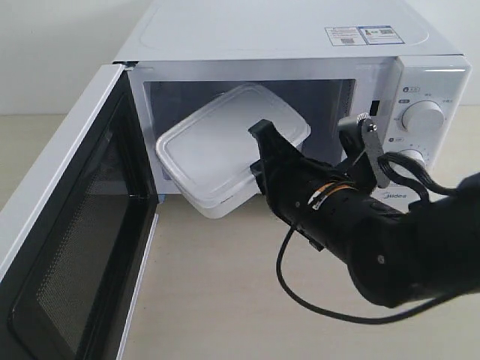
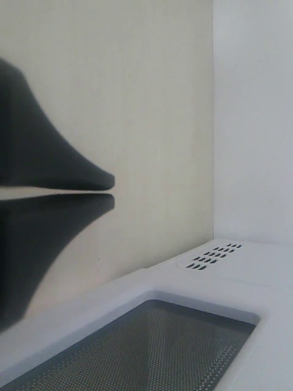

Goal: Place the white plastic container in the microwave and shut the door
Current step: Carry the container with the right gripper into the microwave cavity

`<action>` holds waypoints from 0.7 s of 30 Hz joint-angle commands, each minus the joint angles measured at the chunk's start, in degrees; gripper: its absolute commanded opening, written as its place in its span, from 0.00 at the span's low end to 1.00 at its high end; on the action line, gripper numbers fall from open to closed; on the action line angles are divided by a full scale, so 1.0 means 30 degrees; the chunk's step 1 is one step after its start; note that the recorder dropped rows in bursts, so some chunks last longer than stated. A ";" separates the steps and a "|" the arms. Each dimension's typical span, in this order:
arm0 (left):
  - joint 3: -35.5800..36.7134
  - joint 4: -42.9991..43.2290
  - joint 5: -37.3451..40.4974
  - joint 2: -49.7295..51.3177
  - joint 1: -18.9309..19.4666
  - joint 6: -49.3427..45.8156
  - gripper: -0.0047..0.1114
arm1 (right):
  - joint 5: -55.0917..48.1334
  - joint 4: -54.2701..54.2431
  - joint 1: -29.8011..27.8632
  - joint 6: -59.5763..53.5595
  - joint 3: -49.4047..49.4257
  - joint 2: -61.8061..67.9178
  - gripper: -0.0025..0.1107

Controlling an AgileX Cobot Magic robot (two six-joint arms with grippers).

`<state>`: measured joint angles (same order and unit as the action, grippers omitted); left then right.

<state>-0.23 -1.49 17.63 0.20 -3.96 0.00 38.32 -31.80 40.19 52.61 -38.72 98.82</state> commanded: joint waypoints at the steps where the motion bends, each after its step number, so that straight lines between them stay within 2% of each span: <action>1: 0.0076 -0.0058 -0.0099 -0.0067 0.0061 -0.0140 0.08 | -0.0055 -0.0241 -0.0809 -0.0207 -0.1295 0.1099 0.02; 14: 0.0076 -0.0058 -0.0060 -0.0067 0.0061 -0.0140 0.08 | 0.0024 -0.1554 -0.2196 0.0495 -0.4662 0.3508 0.02; 21: 0.0076 -0.0058 -0.0060 -0.0067 0.0061 -0.0140 0.08 | 0.0371 -0.1869 -0.2230 0.1549 -0.6348 0.4968 0.02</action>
<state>-0.23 -1.49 17.63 0.20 -3.96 0.00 37.83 -37.53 33.78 55.55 -55.69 112.50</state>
